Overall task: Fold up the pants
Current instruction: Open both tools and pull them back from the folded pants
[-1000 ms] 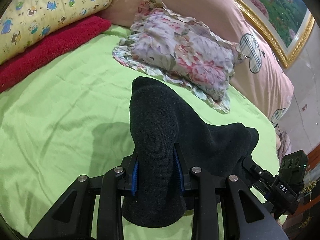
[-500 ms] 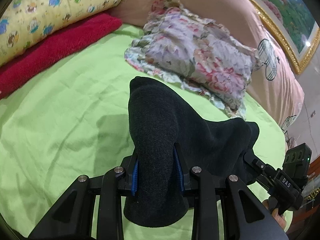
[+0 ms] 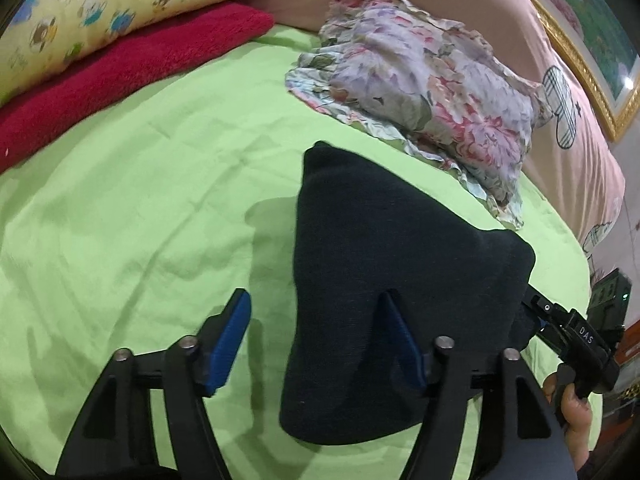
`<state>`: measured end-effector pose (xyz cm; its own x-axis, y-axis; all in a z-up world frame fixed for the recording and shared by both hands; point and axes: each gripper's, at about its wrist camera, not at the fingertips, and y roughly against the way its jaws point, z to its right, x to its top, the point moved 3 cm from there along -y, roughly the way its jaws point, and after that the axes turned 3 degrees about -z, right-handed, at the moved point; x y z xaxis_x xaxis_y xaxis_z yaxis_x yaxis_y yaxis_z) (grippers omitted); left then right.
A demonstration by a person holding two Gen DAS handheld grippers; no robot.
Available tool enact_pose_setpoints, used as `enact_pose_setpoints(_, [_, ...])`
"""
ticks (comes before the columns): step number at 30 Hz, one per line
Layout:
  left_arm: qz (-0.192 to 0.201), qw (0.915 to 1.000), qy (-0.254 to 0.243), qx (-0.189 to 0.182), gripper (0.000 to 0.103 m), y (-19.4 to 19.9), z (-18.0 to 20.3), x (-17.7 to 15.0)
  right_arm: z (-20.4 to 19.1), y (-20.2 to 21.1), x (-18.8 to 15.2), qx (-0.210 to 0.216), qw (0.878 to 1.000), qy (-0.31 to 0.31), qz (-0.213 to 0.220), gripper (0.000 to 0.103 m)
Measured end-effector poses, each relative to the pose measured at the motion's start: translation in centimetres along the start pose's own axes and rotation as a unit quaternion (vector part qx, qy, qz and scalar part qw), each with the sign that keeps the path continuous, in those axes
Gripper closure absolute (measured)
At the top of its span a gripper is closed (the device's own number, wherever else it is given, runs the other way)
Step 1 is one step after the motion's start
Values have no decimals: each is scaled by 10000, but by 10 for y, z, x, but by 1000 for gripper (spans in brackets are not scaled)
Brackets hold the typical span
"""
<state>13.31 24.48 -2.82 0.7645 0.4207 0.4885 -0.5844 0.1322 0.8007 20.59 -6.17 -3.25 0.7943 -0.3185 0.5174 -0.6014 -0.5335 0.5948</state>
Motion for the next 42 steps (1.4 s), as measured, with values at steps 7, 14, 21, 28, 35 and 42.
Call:
enact_pose_setpoints(7, [14, 9999, 27, 102, 29, 2, 0, -3, 5, -2, -1, -77, 10000, -25, -24, 40])
enact_pose_setpoints(14, [39, 9997, -75, 247, 29, 21, 4, -14, -8, 15, -6, -164, 9997, 147, 69, 38])
enact_pose_setpoints(21, [162, 9978, -339, 541, 26, 40, 9, -33, -40, 34, -22, -173, 9967, 767, 199, 33])
enact_pose_setpoints(28, [186, 9951, -617, 754, 24, 48, 12, -58, -71, 49, -45, -106, 9880, 1507, 311, 22])
enact_pose_setpoints(35, [254, 9924, -825, 878, 21, 52, 15, -74, -75, 52, -65, -195, 9853, 1683, 238, 19])
enact_pose_setpoints(42, [322, 9880, -1095, 1045, 19, 45, 19, -86, -80, 52, -80, -281, 9807, 1916, 263, 15])
